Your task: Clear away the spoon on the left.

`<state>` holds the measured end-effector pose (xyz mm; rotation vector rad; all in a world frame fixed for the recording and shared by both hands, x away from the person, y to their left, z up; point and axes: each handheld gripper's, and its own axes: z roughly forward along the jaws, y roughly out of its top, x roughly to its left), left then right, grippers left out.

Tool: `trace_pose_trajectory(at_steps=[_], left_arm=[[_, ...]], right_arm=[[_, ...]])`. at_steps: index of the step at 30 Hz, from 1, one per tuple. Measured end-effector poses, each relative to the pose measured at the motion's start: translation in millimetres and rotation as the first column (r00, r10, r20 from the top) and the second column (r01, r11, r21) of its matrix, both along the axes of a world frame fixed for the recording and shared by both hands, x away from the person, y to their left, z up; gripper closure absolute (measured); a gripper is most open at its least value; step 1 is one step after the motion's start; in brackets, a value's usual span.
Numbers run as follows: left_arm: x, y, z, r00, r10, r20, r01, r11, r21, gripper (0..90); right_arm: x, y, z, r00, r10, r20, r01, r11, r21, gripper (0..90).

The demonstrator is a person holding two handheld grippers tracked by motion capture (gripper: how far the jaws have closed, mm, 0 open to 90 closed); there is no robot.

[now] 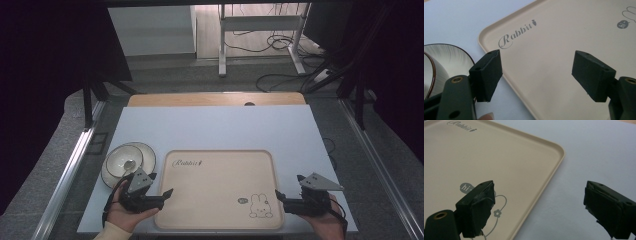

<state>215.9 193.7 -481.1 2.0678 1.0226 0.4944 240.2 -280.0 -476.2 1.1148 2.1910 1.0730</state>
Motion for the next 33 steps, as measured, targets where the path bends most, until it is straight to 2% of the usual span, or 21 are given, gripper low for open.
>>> trace_pose_trajectory(at_steps=[12,17,33], left_arm=[[-2.2,2.7,0.0,1.0,0.004,0.008,-0.004,1.0,0.009,24.2],[-6.0,3.1,3.1,0.9996,0.001,0.028,-0.001,1.0,0.008,24.2],[-12.2,3.9,11.3,0.9988,-0.001,0.049,-0.001,0.9998,0.021,25.0]], right_arm=[[0.1,-2.0,0.5,0.9999,0.009,-0.009,-0.009,0.9999,-0.007,11.6],[-2.9,-1.6,2.5,1.0,0.001,0.002,-0.001,1.0,-0.003,11.7],[1.4,0.5,-0.2,1.0,0.006,-0.004,-0.006,0.9997,-0.025,12.4]])
